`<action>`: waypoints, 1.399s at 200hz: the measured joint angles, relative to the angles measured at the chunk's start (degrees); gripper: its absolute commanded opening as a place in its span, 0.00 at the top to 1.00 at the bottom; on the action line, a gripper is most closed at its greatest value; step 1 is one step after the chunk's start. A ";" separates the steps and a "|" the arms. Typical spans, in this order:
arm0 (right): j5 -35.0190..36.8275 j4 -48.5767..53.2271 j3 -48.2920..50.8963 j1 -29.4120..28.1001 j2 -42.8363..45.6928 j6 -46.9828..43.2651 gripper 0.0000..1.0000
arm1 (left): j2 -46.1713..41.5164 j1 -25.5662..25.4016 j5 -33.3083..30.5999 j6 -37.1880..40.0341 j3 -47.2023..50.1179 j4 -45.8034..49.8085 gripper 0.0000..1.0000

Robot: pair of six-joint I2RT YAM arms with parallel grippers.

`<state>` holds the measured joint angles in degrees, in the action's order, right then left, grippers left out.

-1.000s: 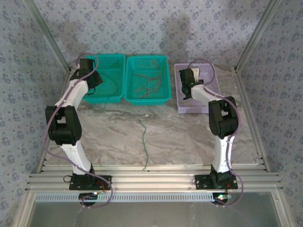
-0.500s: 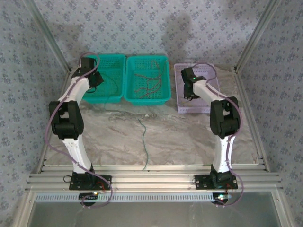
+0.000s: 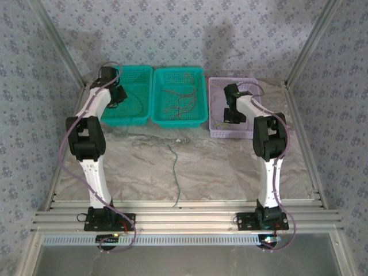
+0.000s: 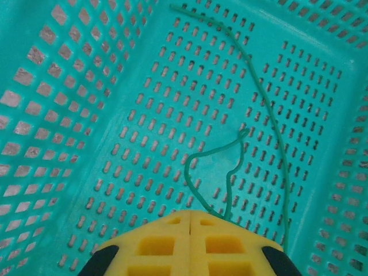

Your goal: Untangle the cables

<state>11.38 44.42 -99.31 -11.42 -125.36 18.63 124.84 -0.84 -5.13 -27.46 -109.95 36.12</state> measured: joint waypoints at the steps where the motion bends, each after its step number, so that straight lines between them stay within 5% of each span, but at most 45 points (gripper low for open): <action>1: -0.07 0.02 -0.07 0.04 -0.02 0.00 0.93 | 0.22 0.00 0.02 -0.02 -0.35 0.24 0.94; 30: 0.00 0.28 -1.16 0.96 0.22 -0.68 0.70 | 3.04 0.11 0.81 0.28 -4.13 3.21 0.51; 59: 0.11 0.76 -1.44 0.48 2.12 -1.51 0.53 | 3.56 0.09 1.75 1.22 -6.49 6.56 0.35; 112: 2.95 3.30 -7.02 -0.35 10.01 -3.43 0.37 | 2.03 -0.74 3.06 1.42 -10.01 8.94 0.11; 186: 2.43 3.13 -0.02 -5.62 26.14 -4.15 0.29 | -19.85 -4.92 2.08 -1.57 0.46 7.89 0.00; 231: -8.44 -4.02 17.68 -20.74 36.06 -4.04 0.28 | -35.34 -5.07 1.92 -7.19 16.85 4.59 0.00; 280: -14.51 -10.58 29.55 -33.33 35.60 -0.55 0.28 | -47.39 -7.28 3.17 -9.53 29.29 3.48 0.00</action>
<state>-3.14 33.85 -69.76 -44.75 -89.76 18.09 77.45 -8.12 -1.96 -36.99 -80.66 39.59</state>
